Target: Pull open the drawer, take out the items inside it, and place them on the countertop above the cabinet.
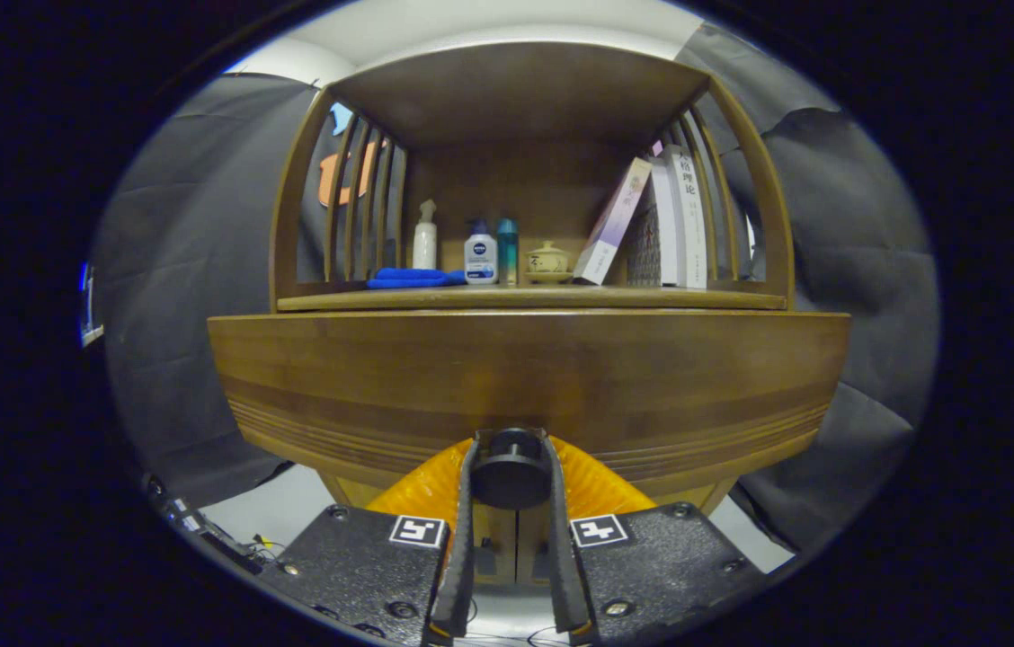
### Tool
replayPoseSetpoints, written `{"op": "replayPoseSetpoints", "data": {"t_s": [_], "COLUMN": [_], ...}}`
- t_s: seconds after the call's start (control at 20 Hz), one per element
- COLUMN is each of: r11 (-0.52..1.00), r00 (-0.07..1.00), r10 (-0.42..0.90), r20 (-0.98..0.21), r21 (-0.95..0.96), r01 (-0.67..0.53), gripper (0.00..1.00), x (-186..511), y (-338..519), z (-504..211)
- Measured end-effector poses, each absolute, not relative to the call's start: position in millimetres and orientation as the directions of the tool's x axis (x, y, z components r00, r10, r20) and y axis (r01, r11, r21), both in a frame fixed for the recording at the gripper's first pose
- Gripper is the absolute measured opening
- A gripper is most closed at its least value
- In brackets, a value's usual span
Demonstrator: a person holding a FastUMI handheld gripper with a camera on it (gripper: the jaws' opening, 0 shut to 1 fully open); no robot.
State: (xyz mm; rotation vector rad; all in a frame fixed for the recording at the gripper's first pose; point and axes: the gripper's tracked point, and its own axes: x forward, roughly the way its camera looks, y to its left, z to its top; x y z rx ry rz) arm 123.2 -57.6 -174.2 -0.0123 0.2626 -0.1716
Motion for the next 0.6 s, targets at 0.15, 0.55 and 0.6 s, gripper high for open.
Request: {"op": "replayPoseSetpoints", "data": {"t_s": [0.15,0.55,0.6], "r11": [0.986,0.991,0.992], "r00": [0.950,0.951,0.952], "r10": [-0.168,-0.132,-0.126], "r20": [-0.262,-0.279,-0.280], "r21": [-0.029,-0.040,-0.041], "r01": [0.166,0.126,0.120], "gripper": [0.38,0.37,0.37], "x": [102,51,46], "y": [-54,-39,-37], "z": [-175,-181,-181]}}
